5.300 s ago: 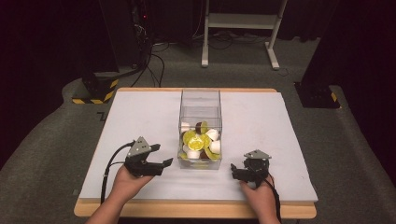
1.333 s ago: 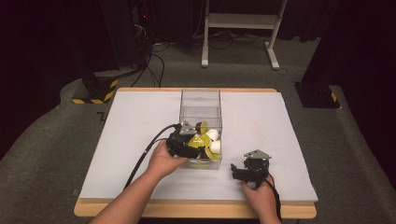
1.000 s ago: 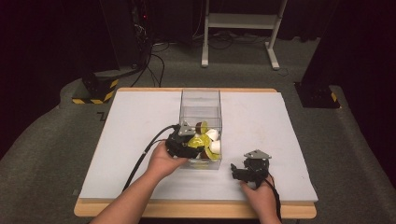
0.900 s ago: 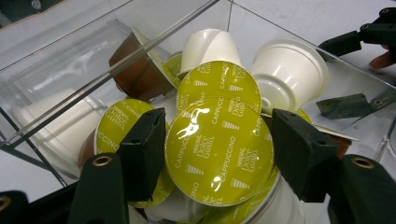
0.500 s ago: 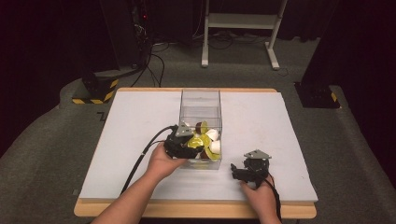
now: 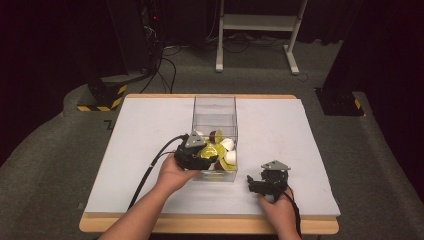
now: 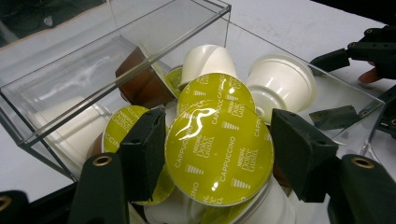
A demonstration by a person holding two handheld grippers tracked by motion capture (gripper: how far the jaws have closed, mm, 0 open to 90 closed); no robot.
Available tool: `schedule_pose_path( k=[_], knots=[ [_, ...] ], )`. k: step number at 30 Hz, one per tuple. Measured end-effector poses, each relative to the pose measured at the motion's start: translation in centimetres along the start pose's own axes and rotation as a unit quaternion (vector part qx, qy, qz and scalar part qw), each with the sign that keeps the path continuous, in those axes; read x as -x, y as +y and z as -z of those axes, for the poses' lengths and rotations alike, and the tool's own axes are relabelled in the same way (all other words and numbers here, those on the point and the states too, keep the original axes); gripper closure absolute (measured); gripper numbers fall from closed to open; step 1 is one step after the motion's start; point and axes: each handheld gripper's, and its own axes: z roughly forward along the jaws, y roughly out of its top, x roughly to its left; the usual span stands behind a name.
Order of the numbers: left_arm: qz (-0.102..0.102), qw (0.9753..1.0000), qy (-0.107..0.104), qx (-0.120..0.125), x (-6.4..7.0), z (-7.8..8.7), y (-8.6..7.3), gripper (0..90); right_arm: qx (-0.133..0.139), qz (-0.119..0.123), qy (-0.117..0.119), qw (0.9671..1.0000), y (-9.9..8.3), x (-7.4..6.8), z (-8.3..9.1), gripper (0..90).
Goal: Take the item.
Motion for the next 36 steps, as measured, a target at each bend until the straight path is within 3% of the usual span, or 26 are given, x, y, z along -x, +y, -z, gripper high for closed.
schedule_pose_path(
  k=[12,36],
  knots=[
    [-0.012,0.9998,-0.003,0.014,0.1,0.5,0.4,37.8,0.0,0.0,0.0,1.0,0.0,0.0,0.0,9.4],
    [-0.017,0.9989,-0.009,0.042,0.4,1.6,1.2,37.9,0.0,0.0,0.0,1.0,0.0,0.0,0.0,9.4]
  ],
)
